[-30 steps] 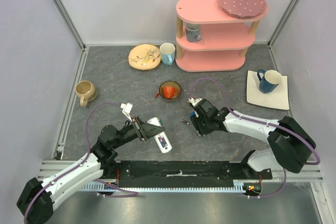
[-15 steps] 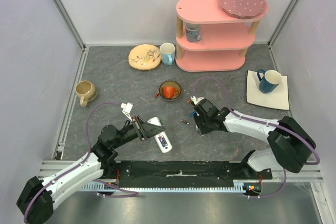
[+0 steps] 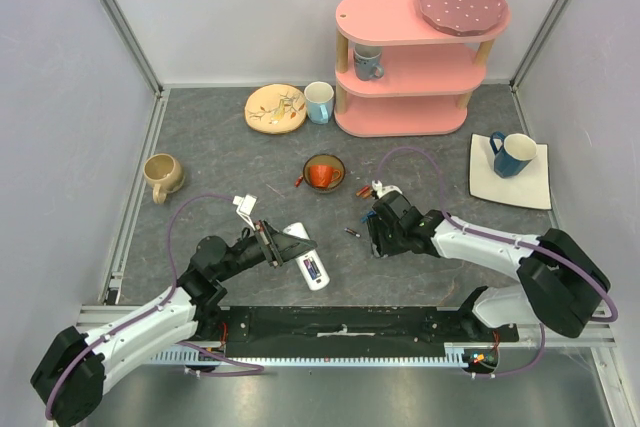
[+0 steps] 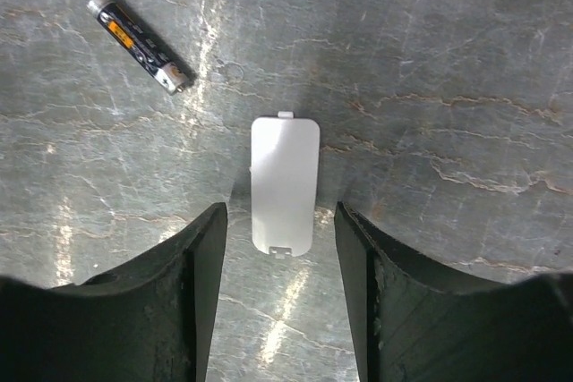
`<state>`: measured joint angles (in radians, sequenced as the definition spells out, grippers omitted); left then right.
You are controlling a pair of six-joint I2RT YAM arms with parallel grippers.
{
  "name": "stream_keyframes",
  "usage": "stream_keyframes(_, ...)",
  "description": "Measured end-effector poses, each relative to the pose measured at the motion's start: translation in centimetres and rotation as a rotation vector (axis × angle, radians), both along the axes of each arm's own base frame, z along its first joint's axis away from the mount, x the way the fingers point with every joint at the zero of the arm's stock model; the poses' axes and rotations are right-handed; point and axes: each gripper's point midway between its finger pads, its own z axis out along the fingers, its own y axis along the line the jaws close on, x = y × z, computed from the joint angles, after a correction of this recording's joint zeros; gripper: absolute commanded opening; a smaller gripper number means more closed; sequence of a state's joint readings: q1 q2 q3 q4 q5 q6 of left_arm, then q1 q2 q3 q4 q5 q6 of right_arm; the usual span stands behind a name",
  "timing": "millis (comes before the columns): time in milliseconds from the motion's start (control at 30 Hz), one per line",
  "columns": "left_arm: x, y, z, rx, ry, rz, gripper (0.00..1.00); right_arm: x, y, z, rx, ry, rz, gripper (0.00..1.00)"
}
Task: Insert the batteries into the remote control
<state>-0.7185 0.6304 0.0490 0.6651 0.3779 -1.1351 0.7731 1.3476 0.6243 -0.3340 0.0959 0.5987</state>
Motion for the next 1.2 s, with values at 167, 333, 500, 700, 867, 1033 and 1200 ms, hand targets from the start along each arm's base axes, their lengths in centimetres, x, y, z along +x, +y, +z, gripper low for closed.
stream_keyframes(167, 0.0, 0.0, 0.1, -0.003, -0.003, 0.0, 0.02, -0.3, -0.9, 0.0, -0.046, 0.009, 0.008, 0.59)
stream_keyframes(333, 0.1, 0.0, 0.1, -0.004, -0.004, 0.0, 0.02, 0.2, -0.9, 0.7, -0.087, 0.004, 0.041, 0.56)
stream_keyframes(500, 0.1, 0.0, 0.2, -0.006, -0.008, 0.0, 0.02, 0.4, -0.6, 0.6, -0.106, 0.006, 0.072, 0.56)
stream_keyframes(700, 0.0, -0.1, 0.2, -0.007, -0.009, -0.003, 0.02, -0.1, -0.7, 0.0, -0.132, 0.027, 0.094, 0.56)
stream_keyframes(867, -0.2, -0.1, 0.0, -0.002, -0.004, -0.016, 0.02, -0.4, -0.5, -0.4, -0.143, 0.037, 0.109, 0.55)
stream_keyframes(1033, -0.2, -0.2, 0.0, -0.001, -0.004, -0.017, 0.02, -0.4, -0.2, -0.4, -0.149, 0.036, 0.118, 0.51)
stream_keyframes(1200, -0.2, -0.2, 0.0, -0.001, -0.004, -0.017, 0.02, -0.4, -0.1, -0.4, -0.149, 0.032, 0.121, 0.44)
